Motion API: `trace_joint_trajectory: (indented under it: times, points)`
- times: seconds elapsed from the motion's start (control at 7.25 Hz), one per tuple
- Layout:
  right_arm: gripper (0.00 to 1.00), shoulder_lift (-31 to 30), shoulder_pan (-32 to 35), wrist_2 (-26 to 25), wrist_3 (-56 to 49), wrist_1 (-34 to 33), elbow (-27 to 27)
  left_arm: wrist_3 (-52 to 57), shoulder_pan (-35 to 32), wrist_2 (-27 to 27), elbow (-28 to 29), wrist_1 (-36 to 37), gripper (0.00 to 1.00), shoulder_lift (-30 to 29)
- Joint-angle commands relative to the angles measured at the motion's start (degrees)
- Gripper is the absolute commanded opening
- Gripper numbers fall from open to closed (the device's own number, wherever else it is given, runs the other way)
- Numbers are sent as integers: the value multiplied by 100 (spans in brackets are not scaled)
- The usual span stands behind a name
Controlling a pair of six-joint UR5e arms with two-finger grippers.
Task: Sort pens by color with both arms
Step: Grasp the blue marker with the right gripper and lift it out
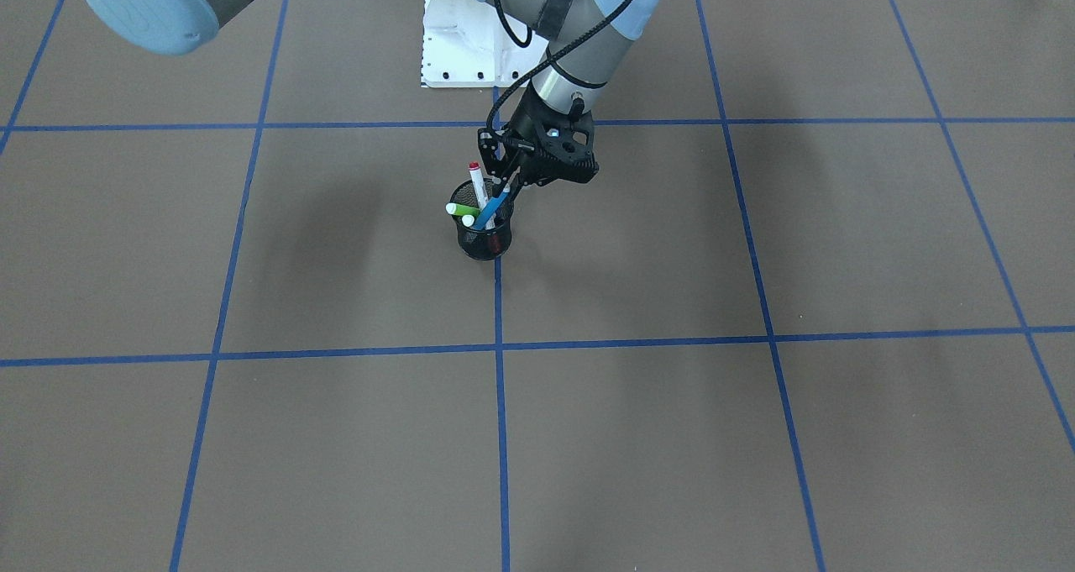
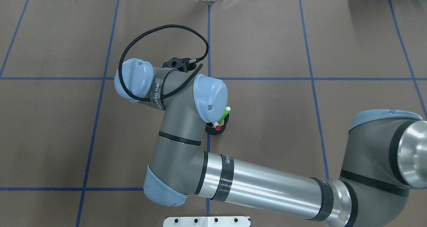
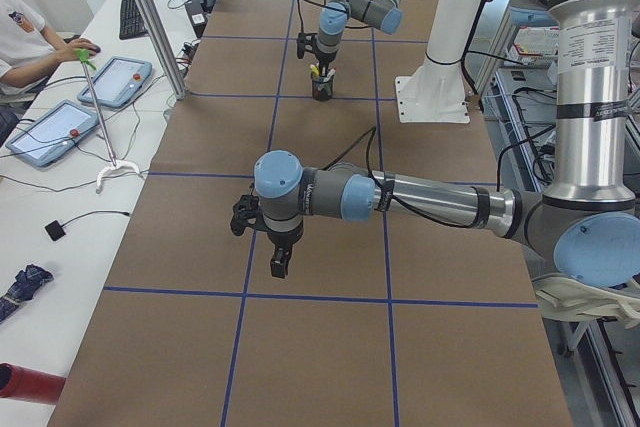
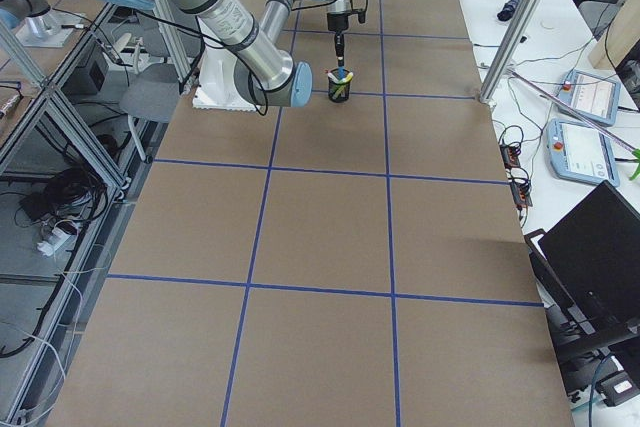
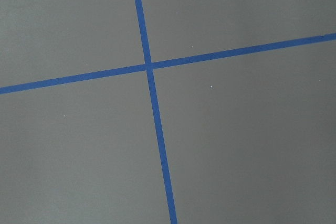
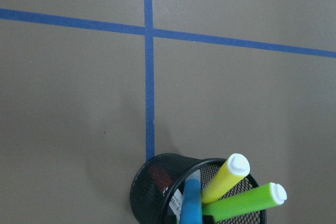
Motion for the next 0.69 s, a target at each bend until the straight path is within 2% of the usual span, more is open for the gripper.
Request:
trace_joint_trajectory:
  times: [0.0,0.28,0.55]
  points:
    - [0,10,40,-12,-80,-354,616,0,0,-3,9,8,100,0]
    - [0,158,215,-221,-45,-469,1056,0,0,-3,0,9,100,0]
    - [0,387,382,-747,-80,-408,1093,0,0,-3,0,0,100,8]
